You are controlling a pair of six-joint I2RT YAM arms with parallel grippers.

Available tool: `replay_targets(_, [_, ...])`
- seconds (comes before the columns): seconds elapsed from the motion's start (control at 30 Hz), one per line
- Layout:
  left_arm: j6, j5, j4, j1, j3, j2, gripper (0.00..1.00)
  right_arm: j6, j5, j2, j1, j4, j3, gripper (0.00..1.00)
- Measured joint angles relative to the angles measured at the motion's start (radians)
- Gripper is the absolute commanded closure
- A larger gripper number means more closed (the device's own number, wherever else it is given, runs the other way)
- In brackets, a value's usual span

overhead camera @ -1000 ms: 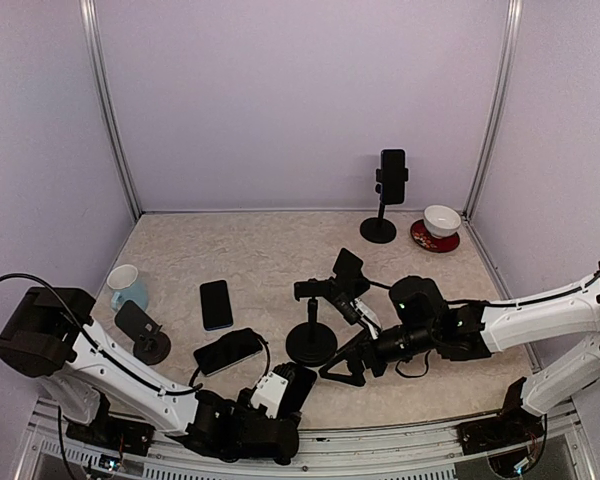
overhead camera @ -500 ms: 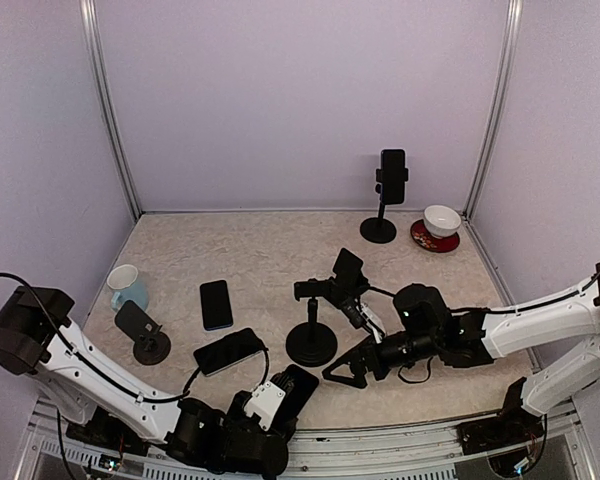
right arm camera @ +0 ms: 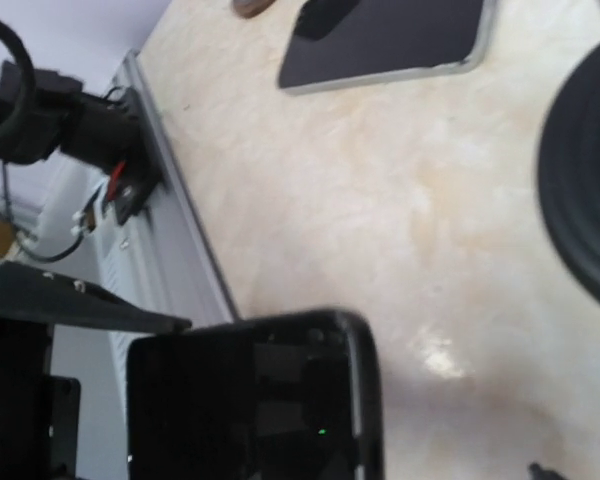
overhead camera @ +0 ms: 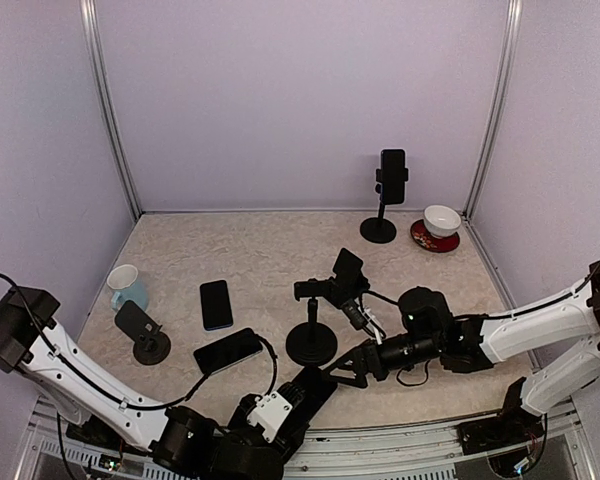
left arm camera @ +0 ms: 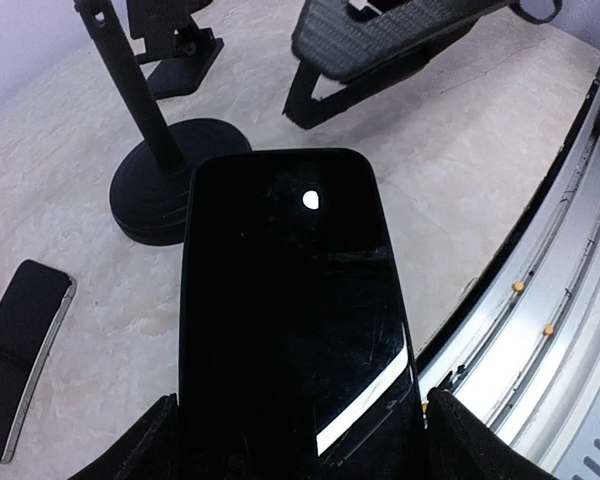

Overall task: Place the phone on the phone stand
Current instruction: Pass from the left arm to the right

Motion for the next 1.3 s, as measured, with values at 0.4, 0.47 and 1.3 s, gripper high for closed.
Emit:
replay_targets(0.4, [0.156,-0.029,0.127,-0.059,0.0,-0.01,0.56,-0.002,-0.211,0.121,0.0,0.065,0.005,0.31])
replay_targets(0.47, [0.17,-0.031,0.135,-0.06,0.0,-0.01,0.56,-0.003,-0.253,0.127,0.0,0.077,0.008,0.38])
replay_targets(1.3, [0.236,-0.094,0.203,-0.084,0.003,-0.004,0.02,0.113,-0.498,0.242,0.0,0.223,0.04,1.0])
